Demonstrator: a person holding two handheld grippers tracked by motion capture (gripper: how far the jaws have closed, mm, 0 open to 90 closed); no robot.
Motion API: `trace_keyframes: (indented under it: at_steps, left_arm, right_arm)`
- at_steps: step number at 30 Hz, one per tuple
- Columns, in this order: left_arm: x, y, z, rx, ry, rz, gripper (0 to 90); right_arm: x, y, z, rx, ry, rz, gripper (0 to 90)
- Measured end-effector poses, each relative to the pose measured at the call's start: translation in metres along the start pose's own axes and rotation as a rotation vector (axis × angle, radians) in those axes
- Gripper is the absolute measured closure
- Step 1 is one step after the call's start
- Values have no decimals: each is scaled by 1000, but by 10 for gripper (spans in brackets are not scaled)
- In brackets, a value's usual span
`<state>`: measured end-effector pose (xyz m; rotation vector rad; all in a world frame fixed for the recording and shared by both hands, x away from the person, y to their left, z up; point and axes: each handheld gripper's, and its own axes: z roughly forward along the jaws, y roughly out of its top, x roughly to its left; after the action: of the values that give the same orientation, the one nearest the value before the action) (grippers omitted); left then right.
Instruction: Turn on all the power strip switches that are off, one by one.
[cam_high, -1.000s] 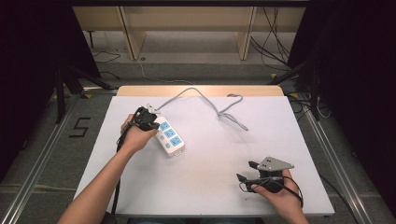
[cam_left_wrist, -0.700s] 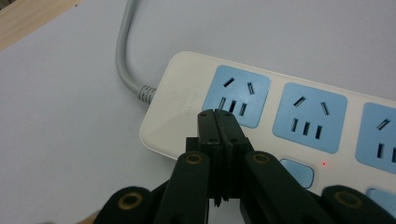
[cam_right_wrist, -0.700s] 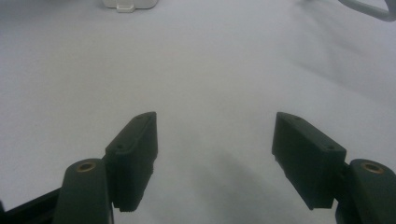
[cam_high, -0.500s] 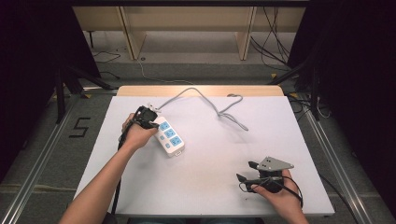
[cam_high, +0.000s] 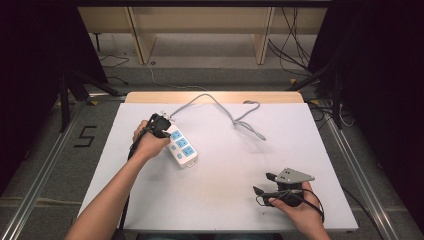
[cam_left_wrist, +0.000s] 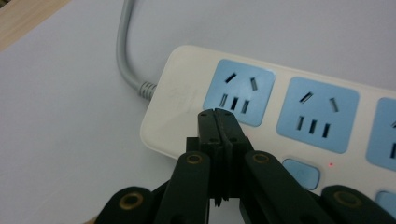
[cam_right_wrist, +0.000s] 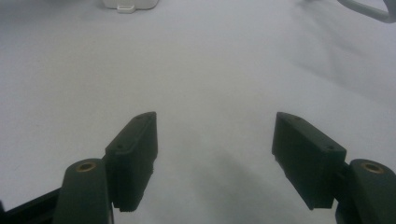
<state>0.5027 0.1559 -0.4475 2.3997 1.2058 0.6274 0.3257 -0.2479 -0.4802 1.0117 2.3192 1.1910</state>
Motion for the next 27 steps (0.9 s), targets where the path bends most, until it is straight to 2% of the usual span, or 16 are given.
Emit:
trace_keyframes:
  at_steps: [1,2,3,4,5,7,9,12,16,22,27]
  left_arm:
    - [0,0,1,12,26,20,899]
    - [5,-1,0,4,-22,-42,900]
    - [8,-4,0,-14,-49,-71,900]
    - [8,-4,0,-14,-49,-71,900]
    - [11,-7,0,-35,-64,-89,900]
    - [13,-9,-1,-36,-81,-88,900]
    - [13,-9,-1,-37,-76,-85,900]
    - [14,-6,-2,-63,-82,-98,900]
    - [10,-4,-1,-52,-83,-74,900]
    - [13,-4,-1,-44,-87,-89,900]
    - [12,-1,-2,-28,-92,-68,900]
  right_arm:
    - [0,0,0,0,0,1,322]
    - [0,0,0,2,0,0,322]
    - [0,0,0,2,1,-2,322]
    - [0,0,0,0,1,-6,322]
    - [0,0,0,1,2,-4,323]
    - [0,0,1,-2,2,-6,323]
    - [-1,0,2,6,2,-5,322]
    - [0,0,1,1,1,0,322]
    - [-1,0,2,5,0,-2,322]
    - [-1,0,1,6,1,-2,322]
    - [-1,0,2,6,1,-4,322]
